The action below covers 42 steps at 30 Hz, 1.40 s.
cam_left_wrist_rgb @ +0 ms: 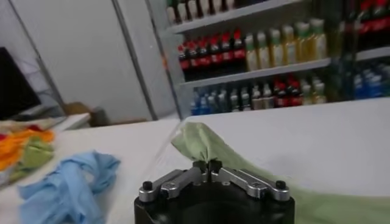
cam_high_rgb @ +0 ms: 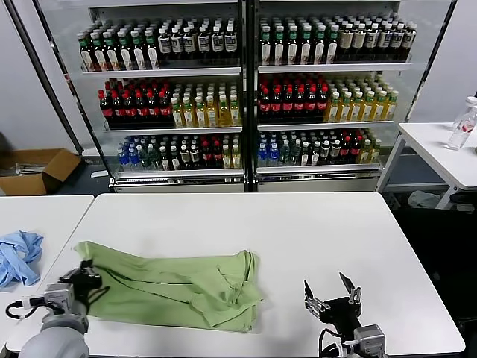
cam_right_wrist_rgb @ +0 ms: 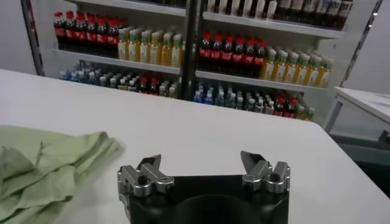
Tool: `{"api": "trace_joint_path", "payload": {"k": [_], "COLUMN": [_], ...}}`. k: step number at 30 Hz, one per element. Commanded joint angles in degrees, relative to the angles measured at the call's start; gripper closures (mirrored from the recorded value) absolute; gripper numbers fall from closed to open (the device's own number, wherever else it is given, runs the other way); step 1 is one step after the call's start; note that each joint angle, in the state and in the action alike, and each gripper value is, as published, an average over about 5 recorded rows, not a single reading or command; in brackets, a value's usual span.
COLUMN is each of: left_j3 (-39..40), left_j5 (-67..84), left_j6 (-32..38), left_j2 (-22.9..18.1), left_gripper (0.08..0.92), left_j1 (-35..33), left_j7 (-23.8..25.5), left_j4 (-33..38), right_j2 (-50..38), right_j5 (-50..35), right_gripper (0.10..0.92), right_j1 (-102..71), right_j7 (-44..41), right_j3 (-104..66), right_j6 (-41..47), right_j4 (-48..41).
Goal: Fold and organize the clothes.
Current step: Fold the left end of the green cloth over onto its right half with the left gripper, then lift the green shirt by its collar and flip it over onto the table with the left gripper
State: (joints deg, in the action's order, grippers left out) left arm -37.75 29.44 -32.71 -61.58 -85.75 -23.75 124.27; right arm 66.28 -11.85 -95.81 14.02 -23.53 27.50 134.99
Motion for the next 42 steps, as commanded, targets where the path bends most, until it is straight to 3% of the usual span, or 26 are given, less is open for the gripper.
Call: {"api": "trace_joint_path", "payload": {"k": [1, 12, 23, 27, 31, 35, 39, 42], "left_j3": [19.54, 28.52, 29.96, 31.68, 31.18, 23.69, 12.44, 7.46], "left_j5": [15.39, 11.97, 7.06, 6.46, 6.58, 3.42, -2.26, -4.50], "left_j6": [-0.44, -0.33, 3.62, 6.89, 8.42, 10.23, 12.81, 9.96], "left_j2": [-5.31, -14.46, -17.89, -18.70, -17.24, -12.46, -7.21, -5.46], "left_gripper": [0.913, 0.913, 0.913, 0.865, 0.750, 0.637, 0.525, 0.438], "left_j1": [1.12, 7.03, 12.77, 12.33, 10.12, 7.20, 3.27, 0.82], "left_j7": [2.53, 5.10, 7.45, 10.12, 12.19, 13.48, 14.84, 14.99], "left_j4": [11.28, 2.72, -5.65, -4.49, 1.86, 5.38, 1.07, -3.35], "right_j2": [0.10, 0.30, -0.16, -0.03, 0.04, -0.05, -0.10, -0.12], "right_j5": [0.22, 0.86, 0.84, 0.99, 1.12, 1.09, 1.08, 1.08], "right_gripper": [0.202, 0.202, 0.203, 0.203, 0.202, 0.203, 0.202, 0.202], "right_j1": [-0.13, -0.38, -1.62, -1.37, -1.07, -0.60, -0.18, 0.12], "right_j7": [0.03, 0.52, 0.64, 0.71, 0.70, 0.65, 0.57, 0.53], "right_j3": [-0.11, -0.60, -2.27, -1.99, -1.91, -2.02, -1.81, -1.60], "right_j6": [0.03, -0.66, -0.59, -0.28, -0.04, 0.00, -0.02, -0.09], "right_j4": [0.40, 0.14, 0.67, 0.92, 0.99, 0.83, 0.67, 0.29]}}
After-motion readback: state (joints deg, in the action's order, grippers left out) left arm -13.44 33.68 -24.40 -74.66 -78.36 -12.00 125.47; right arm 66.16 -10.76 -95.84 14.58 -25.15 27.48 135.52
